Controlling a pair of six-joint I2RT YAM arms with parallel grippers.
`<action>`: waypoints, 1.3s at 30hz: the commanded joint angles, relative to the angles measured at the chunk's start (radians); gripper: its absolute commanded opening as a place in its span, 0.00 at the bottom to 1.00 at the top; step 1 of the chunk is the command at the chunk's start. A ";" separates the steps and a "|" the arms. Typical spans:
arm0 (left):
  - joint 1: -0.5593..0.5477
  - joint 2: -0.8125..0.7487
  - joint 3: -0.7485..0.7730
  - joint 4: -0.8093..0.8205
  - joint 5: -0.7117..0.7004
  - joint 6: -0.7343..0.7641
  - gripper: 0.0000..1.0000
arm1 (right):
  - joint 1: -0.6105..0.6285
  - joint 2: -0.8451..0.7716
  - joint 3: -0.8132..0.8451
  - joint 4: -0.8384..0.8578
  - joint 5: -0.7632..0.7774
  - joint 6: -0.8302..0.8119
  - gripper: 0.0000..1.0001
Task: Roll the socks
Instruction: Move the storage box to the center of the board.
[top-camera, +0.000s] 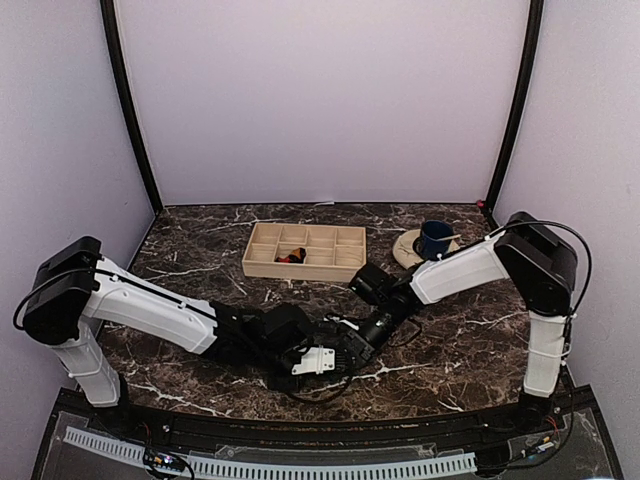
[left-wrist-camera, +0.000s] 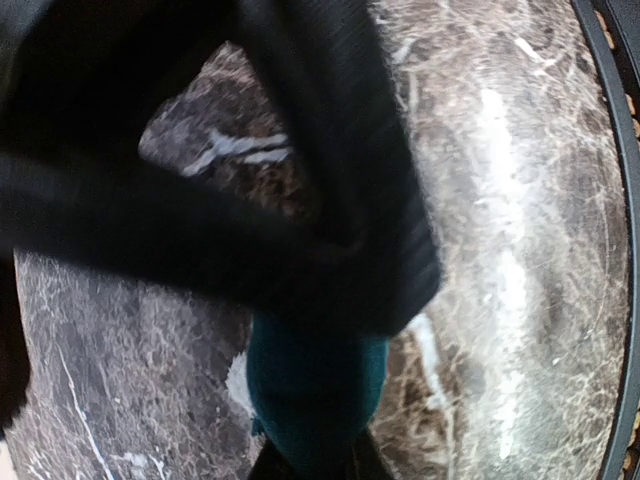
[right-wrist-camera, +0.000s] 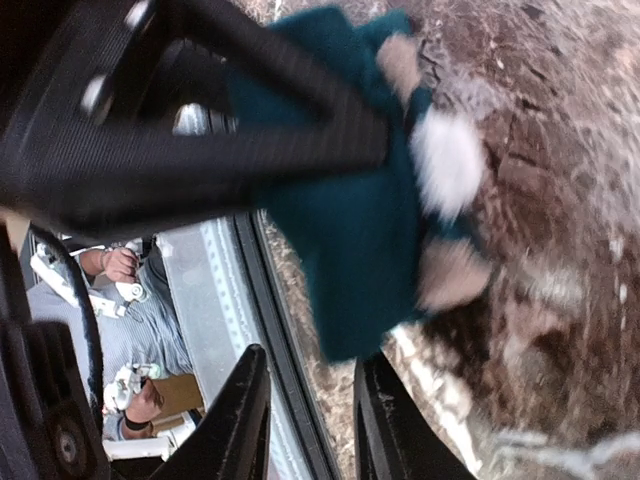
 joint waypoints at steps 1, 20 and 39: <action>0.042 -0.022 -0.017 -0.088 0.067 -0.055 0.05 | -0.013 -0.079 -0.046 0.076 0.016 0.055 0.27; 0.207 -0.156 0.058 -0.194 0.135 -0.127 0.05 | -0.181 -0.176 0.214 -0.032 0.514 0.022 0.21; 0.432 -0.155 0.327 -0.211 0.053 -0.148 0.06 | -0.200 0.166 0.710 -0.236 0.901 -0.179 0.23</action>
